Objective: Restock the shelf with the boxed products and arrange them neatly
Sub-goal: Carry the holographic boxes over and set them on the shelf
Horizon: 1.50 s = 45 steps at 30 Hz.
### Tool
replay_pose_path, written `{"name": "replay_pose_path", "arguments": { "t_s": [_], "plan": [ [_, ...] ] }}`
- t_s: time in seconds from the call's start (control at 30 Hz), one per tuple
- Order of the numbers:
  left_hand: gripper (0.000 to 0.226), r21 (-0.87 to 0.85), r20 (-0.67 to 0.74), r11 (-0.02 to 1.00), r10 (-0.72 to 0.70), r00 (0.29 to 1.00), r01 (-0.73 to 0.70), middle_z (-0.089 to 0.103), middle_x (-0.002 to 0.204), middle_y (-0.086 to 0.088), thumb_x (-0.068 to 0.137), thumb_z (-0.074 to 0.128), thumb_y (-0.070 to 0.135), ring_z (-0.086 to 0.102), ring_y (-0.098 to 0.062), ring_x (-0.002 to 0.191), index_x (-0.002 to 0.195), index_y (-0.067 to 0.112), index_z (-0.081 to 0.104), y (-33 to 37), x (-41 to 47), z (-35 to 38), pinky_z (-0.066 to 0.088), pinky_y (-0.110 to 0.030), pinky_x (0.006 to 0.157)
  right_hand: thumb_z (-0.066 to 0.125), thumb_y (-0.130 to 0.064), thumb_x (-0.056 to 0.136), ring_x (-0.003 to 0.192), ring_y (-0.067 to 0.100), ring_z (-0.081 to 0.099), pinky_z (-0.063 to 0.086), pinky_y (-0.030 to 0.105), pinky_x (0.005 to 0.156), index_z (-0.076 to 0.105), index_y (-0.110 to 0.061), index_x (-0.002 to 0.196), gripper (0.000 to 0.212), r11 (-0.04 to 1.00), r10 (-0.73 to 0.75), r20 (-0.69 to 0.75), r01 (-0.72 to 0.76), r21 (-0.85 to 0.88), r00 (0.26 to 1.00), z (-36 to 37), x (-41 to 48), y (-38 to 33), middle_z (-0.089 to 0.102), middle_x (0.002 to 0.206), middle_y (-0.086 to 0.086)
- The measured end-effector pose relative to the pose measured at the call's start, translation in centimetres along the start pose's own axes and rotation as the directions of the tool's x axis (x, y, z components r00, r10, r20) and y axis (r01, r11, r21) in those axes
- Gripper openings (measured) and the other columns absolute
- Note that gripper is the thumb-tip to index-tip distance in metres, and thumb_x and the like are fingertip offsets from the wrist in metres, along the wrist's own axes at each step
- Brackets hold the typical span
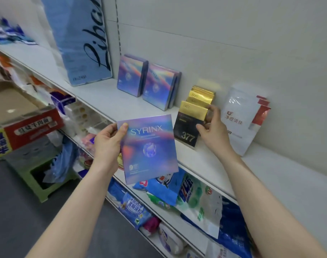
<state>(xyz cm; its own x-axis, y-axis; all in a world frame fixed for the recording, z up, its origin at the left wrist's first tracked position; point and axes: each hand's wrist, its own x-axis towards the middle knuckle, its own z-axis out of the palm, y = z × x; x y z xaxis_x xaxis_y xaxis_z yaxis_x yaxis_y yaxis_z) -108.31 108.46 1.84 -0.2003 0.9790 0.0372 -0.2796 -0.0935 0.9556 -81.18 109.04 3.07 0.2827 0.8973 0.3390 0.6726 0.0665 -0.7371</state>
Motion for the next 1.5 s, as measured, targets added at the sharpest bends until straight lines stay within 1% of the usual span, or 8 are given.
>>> {"name": "replay_pose_path", "arguments": {
  "t_s": [0.27,0.57,0.67,0.8,0.9,1.07,1.2,1.5],
  "plan": [
    [0.018,0.008,0.146,0.996,-0.089,0.985,0.089,0.072,0.071,0.002,0.093,0.060,0.018,0.065,-0.008,0.056,0.104,0.004,0.064,-0.3,4.2,-0.3,0.050,-0.019,0.048,0.074,-0.017,0.084,0.119,0.028,0.054,0.045,0.036,0.092,0.038,-0.016,0.135,0.062,0.949,0.007,-0.154,-0.055,-0.310,0.988,2.9,3.1,-0.6,0.047,0.133,0.010],
    [0.014,-0.002,0.270,0.988,-0.147,0.951,0.154,0.073,0.080,-0.005,0.092,0.063,0.017,0.067,-0.015,0.063,0.099,0.006,0.066,-1.1,7.1,-1.0,0.054,-0.026,0.055,0.072,-0.017,0.085,0.114,0.034,0.050,0.046,0.039,0.089,0.042,-0.010,0.137,0.060,0.842,-0.023,-0.216,-0.098,-0.530,0.976,3.7,3.7,-1.3,0.043,0.127,0.015],
    [0.013,0.004,0.320,0.985,-0.162,0.933,0.170,0.073,0.080,-0.007,0.092,0.062,0.018,0.067,-0.017,0.064,0.097,0.007,0.067,-1.4,7.5,-1.1,0.055,-0.027,0.057,0.059,-0.021,0.095,0.114,0.026,0.054,0.045,0.033,0.087,0.050,-0.017,0.134,0.040,0.917,-0.041,-0.247,-0.062,-0.394,0.968,3.9,2.2,-3.1,0.051,0.128,0.008],
    [0.013,0.004,0.361,0.982,-0.176,0.916,0.187,0.073,0.083,-0.009,0.092,0.062,0.019,0.066,-0.019,0.067,0.097,0.008,0.069,-1.5,8.4,-1.4,0.055,-0.029,0.063,0.053,-0.042,0.098,0.089,0.009,0.063,0.051,0.025,0.070,0.058,-0.029,0.117,0.024,0.983,0.156,0.140,-0.167,0.073,0.978,5.5,0.1,-6.4,0.067,0.101,-0.008],
    [0.016,-0.015,0.395,0.983,-0.161,0.905,0.181,0.073,0.082,-0.005,0.092,0.062,0.018,0.066,-0.016,0.066,0.100,0.006,0.068,-1.1,9.4,-1.9,0.054,-0.025,0.060,0.063,-0.032,0.094,0.074,0.008,0.062,0.048,0.024,0.056,0.061,-0.022,0.113,0.021,0.963,0.121,0.252,-0.175,0.206,0.960,7.0,0.1,-7.5,0.070,0.090,-0.002],
    [0.015,0.017,0.384,0.998,-0.066,0.921,0.065,0.071,0.087,0.004,0.095,0.057,0.018,0.062,-0.006,0.073,0.106,0.010,0.065,-0.3,13.5,-3.0,0.051,-0.022,0.064,0.063,-0.031,0.094,0.079,0.010,0.068,0.055,0.036,0.065,0.058,-0.019,0.108,0.020,0.954,0.094,0.273,-0.165,0.249,0.957,8.4,2.8,-9.6,0.071,0.093,0.002],
    [0.030,0.227,0.428,0.972,-0.036,0.903,-0.069,0.066,0.112,0.005,0.094,0.060,0.021,0.063,-0.009,0.096,0.123,0.023,0.056,-0.8,17.8,-4.0,0.050,-0.034,0.093,0.062,-0.026,0.096,0.067,0.000,0.065,0.048,0.023,0.053,0.055,-0.015,0.107,0.018,0.974,0.042,0.069,-0.056,0.220,0.997,9.7,6.8,-11.1,0.068,0.086,-0.006],
    [0.055,0.676,0.556,0.620,-0.077,0.827,-0.397,0.043,0.147,-0.003,0.095,0.056,0.024,0.043,-0.020,0.133,0.147,0.023,0.036,-3.8,23.5,-1.1,0.036,-0.035,0.108,0.061,-0.029,0.095,0.077,0.019,0.052,0.036,0.030,0.069,0.055,-0.018,0.113,0.021,0.989,-0.038,-0.080,0.026,-0.143,0.996,12.5,15.9,-9.9,0.055,0.084,-0.003]
  ]
}}
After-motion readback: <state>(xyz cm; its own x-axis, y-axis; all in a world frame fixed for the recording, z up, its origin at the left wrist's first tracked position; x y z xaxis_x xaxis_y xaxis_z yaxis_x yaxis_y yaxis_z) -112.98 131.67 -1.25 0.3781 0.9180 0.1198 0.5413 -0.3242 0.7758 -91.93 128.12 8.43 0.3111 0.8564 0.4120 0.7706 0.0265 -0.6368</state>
